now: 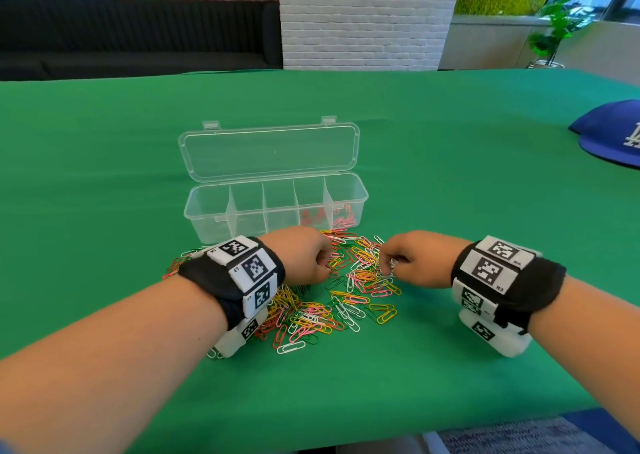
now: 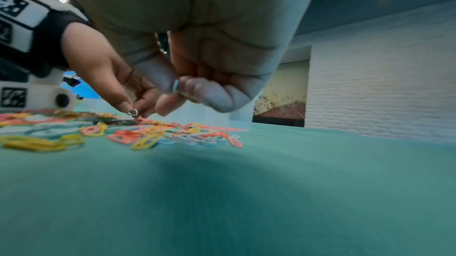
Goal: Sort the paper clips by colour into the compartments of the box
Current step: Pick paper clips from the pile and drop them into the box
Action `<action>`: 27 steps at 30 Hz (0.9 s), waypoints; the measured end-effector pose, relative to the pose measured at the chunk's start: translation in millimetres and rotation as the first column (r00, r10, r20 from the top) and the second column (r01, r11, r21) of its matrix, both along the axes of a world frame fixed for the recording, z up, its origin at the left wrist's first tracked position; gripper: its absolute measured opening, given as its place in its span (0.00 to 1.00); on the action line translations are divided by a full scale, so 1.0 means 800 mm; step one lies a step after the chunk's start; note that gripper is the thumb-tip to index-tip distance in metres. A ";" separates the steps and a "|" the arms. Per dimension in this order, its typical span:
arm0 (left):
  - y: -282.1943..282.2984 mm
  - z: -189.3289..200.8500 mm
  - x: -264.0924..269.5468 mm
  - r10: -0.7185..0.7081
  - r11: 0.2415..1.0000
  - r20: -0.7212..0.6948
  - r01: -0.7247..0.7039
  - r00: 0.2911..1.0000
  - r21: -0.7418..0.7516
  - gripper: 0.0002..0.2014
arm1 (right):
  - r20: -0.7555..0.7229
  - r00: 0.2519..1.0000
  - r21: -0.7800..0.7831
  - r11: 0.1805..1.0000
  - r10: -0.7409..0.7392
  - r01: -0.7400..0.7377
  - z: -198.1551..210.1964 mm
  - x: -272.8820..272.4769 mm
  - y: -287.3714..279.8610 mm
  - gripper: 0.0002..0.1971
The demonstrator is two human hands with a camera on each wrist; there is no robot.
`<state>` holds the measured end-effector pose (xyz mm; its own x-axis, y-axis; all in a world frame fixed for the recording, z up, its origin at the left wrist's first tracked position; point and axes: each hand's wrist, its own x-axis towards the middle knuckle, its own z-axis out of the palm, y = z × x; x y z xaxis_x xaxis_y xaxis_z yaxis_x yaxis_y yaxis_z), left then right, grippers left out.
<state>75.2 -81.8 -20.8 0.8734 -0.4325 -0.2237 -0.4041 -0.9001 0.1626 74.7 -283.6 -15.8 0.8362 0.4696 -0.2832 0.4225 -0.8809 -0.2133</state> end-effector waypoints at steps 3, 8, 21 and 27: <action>0.005 0.006 0.002 0.055 0.993 0.046 -0.050 0.997 -0.110 0.12 | -0.034 0.997 0.043 0.997 -0.070 0.071 -0.004 0.011 -0.010 0.12; 0.014 0.019 -0.003 0.070 0.971 -0.083 -0.087 0.994 -0.221 0.06 | -0.077 0.997 0.029 0.999 -0.024 0.027 -0.002 0.013 -0.015 0.12; -0.013 0.013 -0.027 -0.026 0.996 -0.292 0.000 0.956 -0.088 0.05 | -0.092 0.995 0.114 0.993 -0.033 0.043 0.003 0.015 -0.013 0.08; -0.017 0.003 -0.026 -0.141 0.988 -0.183 0.150 0.973 0.036 0.08 | -0.188 0.972 0.177 0.968 -0.142 0.176 -0.006 0.018 -0.013 0.14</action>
